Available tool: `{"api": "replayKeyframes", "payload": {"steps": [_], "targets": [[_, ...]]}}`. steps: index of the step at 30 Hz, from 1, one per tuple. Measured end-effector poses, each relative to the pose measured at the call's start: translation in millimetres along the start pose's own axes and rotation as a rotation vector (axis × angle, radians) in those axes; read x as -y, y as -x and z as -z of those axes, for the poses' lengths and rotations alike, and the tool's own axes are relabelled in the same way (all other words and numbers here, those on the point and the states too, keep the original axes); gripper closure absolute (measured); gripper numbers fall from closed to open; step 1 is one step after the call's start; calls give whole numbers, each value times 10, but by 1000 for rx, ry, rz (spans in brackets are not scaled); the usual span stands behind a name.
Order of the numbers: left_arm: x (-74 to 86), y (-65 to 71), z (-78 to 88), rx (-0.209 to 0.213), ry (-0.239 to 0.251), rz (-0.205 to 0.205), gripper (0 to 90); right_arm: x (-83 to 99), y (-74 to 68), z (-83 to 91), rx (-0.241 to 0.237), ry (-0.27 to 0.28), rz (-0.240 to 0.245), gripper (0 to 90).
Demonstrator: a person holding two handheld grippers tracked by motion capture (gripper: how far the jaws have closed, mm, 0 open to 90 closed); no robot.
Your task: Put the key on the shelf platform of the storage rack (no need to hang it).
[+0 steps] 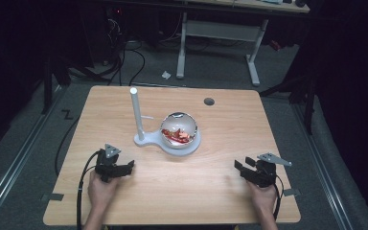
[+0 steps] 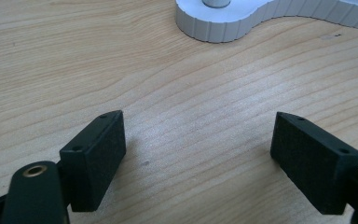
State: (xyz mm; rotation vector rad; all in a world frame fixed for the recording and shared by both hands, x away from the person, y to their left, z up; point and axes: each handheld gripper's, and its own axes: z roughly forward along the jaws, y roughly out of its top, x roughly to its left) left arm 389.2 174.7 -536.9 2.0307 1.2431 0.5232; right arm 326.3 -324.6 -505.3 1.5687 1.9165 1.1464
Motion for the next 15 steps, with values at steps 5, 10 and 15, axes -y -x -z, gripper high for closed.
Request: {"api": "replayKeyframes", "payload": {"steps": [5, 10, 15], "targets": [[0, 0, 0, 0, 0, 0, 184, 35, 17, -36, 11, -10, -5, 437], [0, 0, 0, 0, 0, 0, 185, 62, 28, -69, 19, -22, -5, 437], [0, 0, 0, 0, 0, 0, 185, 91, 31, -127, 29, -33, 1, 437]]}}
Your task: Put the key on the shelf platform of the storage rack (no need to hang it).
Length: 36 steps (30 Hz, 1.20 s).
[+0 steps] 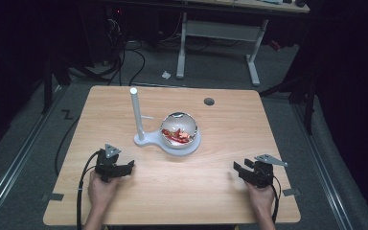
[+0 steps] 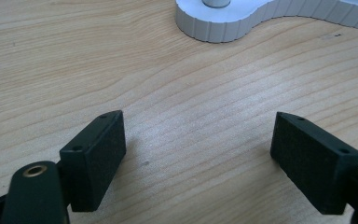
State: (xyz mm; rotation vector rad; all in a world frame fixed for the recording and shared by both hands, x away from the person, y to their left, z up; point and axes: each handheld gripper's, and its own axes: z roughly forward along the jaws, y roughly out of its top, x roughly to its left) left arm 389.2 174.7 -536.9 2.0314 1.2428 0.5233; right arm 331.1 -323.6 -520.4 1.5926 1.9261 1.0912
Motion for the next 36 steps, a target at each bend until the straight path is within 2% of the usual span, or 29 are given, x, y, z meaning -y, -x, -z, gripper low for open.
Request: {"api": "replayKeyframes", "payload": {"steps": [17, 22, 28, 32, 36], "targets": [[0, 0, 0, 0, 0, 0, 185, 38, -26, -105, 37, -39, 32, 432], [0, 1, 0, 0, 1, 1, 185, 30, -55, -132, 56, -67, 58, 426], [0, 1, 0, 0, 1, 1, 185, 29, -102, -147, 83, -76, 94, 419], [0, 1, 0, -1, 0, 1, 185, 32, -157, -163, 115, -89, 142, 403], [1, 2, -1, -3, 2, 0, 184, 31, -161, -166, 115, -90, 145, 396]]}}
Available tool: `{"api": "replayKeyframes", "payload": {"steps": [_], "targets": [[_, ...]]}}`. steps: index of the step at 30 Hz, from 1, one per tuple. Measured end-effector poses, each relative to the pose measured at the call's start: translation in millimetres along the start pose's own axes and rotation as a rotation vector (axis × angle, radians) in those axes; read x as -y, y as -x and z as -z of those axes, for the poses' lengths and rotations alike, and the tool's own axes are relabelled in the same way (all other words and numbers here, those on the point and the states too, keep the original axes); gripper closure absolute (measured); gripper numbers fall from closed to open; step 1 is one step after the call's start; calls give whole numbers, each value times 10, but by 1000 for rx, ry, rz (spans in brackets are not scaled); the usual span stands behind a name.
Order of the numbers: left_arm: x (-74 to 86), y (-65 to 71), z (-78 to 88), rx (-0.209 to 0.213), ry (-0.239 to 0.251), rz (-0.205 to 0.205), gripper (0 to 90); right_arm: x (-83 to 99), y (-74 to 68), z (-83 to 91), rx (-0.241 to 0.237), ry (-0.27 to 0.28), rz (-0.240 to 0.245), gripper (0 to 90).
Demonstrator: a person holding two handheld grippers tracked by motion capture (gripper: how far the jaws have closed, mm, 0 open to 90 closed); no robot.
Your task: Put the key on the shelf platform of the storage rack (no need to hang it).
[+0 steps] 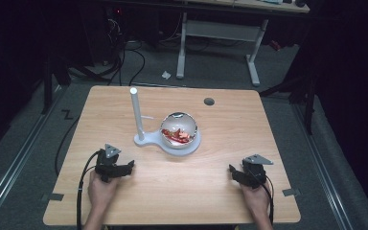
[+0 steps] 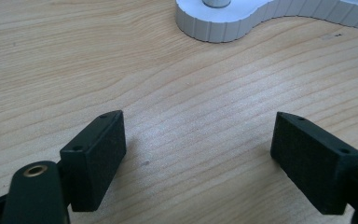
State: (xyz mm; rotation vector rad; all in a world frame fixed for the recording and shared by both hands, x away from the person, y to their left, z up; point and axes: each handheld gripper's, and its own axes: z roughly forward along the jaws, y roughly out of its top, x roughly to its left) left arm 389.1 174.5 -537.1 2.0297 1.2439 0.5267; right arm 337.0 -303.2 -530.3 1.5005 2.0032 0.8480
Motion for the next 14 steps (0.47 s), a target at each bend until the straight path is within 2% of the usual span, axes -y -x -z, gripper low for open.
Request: {"api": "replayKeyframes", "payload": {"steps": [14], "targets": [[0, 0, 1, 1, -1, 0, 185, -4, -4, -5, 3, 1, 5, 389]]}}
